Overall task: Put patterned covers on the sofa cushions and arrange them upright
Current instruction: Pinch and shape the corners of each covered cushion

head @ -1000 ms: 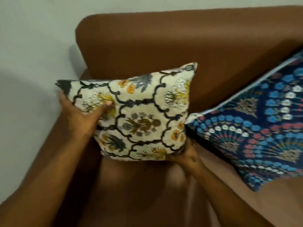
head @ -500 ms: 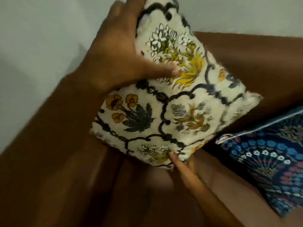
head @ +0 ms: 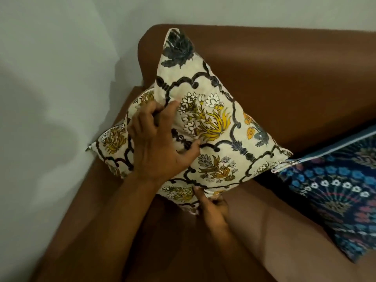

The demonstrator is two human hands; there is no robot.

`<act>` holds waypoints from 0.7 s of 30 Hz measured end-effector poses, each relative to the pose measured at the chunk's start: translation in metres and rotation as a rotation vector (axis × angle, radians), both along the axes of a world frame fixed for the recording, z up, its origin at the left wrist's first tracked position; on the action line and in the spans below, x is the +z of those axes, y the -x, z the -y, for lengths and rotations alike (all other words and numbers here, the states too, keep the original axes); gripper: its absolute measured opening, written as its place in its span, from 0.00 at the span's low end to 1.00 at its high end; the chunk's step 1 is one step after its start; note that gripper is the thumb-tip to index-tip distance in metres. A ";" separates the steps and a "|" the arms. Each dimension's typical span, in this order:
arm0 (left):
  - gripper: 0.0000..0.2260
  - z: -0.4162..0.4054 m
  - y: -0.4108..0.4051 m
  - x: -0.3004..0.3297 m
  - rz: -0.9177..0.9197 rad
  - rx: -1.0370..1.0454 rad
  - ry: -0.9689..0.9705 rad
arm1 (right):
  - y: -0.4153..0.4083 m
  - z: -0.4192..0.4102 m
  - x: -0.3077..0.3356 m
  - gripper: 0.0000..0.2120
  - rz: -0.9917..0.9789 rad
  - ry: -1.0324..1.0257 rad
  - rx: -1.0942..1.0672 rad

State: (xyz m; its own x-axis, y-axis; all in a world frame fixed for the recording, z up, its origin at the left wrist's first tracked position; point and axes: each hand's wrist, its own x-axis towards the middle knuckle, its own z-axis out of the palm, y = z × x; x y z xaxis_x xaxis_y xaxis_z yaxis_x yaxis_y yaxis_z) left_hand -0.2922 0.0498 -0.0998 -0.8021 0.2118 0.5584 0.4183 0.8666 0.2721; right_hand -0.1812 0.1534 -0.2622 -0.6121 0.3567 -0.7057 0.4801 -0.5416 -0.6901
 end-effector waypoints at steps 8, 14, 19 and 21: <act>0.41 -0.052 -0.073 -0.008 0.124 0.162 -0.116 | -0.058 -0.081 0.036 0.25 0.029 0.208 0.011; 0.48 -0.224 -0.146 -0.005 0.495 -0.366 -0.187 | -0.161 -0.270 0.080 0.20 0.102 -0.004 -0.538; 0.56 -0.339 -0.127 0.030 0.691 -0.566 -0.075 | -0.174 -0.372 0.082 0.20 -0.001 -0.017 -0.453; 0.60 -0.365 -0.119 0.034 0.717 -0.541 -0.020 | -0.174 -0.390 0.080 0.33 -0.048 0.017 -0.336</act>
State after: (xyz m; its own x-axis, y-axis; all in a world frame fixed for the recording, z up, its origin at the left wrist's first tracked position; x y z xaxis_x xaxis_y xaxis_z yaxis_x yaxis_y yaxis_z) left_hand -0.1733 0.4145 -0.0659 -0.7527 0.6576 -0.0305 0.4920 0.5927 0.6377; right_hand -0.0070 0.5439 -0.1824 -0.4951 0.5322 -0.6867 0.2402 -0.6758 -0.6969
